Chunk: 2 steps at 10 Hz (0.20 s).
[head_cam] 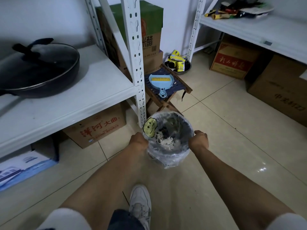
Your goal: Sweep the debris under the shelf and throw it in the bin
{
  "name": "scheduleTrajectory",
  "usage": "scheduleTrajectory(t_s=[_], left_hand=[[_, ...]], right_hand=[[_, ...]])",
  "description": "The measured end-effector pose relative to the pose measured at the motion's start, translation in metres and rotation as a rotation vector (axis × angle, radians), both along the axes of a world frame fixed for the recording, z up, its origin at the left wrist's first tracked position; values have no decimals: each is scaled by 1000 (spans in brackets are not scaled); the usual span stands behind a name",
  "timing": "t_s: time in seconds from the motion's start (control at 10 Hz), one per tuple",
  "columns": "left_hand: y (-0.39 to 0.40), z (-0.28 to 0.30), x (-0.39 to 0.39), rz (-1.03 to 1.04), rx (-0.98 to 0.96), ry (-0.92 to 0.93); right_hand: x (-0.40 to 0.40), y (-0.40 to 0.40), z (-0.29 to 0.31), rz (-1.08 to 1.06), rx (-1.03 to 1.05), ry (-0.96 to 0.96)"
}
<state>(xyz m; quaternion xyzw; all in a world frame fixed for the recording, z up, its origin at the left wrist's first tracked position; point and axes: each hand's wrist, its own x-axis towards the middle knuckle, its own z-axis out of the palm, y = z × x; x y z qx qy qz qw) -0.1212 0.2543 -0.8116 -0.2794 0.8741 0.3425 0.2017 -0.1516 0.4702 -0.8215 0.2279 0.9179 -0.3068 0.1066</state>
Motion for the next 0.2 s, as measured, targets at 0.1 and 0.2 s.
scheduleTrajectory(t_s=[0.1,0.2], left_hand=[[-11,19,5,-104,-50,56],[-21,54,17,-248,2,148]], right_hand=[[0,-14,19,51,66,79],[5,-36,42,156,27,132]])
